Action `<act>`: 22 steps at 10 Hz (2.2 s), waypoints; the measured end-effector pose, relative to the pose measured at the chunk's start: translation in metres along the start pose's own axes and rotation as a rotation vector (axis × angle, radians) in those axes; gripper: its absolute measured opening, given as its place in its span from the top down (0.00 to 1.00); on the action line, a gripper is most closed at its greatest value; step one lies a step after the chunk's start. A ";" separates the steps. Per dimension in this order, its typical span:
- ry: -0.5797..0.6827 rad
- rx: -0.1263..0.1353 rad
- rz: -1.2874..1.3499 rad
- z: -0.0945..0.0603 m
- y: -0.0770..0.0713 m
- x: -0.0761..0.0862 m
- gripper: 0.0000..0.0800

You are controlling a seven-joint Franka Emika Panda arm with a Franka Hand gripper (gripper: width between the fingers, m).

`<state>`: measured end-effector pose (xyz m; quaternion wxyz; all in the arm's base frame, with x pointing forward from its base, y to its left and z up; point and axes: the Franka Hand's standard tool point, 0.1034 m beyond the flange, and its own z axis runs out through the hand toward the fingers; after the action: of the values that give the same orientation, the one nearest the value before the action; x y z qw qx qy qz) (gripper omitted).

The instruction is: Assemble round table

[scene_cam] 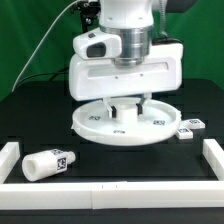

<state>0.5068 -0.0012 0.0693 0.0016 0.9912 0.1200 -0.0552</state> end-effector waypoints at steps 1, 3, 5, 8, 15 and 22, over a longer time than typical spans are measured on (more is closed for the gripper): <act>0.018 -0.014 -0.011 0.009 -0.002 0.015 0.49; 0.079 -0.016 -0.007 0.017 0.000 0.019 0.49; 0.076 -0.015 -0.007 0.018 0.000 0.020 0.49; 0.061 -0.020 0.027 0.022 -0.008 0.039 0.49; 0.046 -0.036 0.134 0.048 -0.029 0.060 0.49; 0.042 -0.035 0.157 0.047 -0.027 0.065 0.49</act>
Offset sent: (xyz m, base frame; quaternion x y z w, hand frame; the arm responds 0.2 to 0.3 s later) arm 0.0000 0.0000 0.0000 0.0000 0.0000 0.0000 1.0000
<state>0.5575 0.0397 0.0162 0.0205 0.9984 0.0430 -0.0318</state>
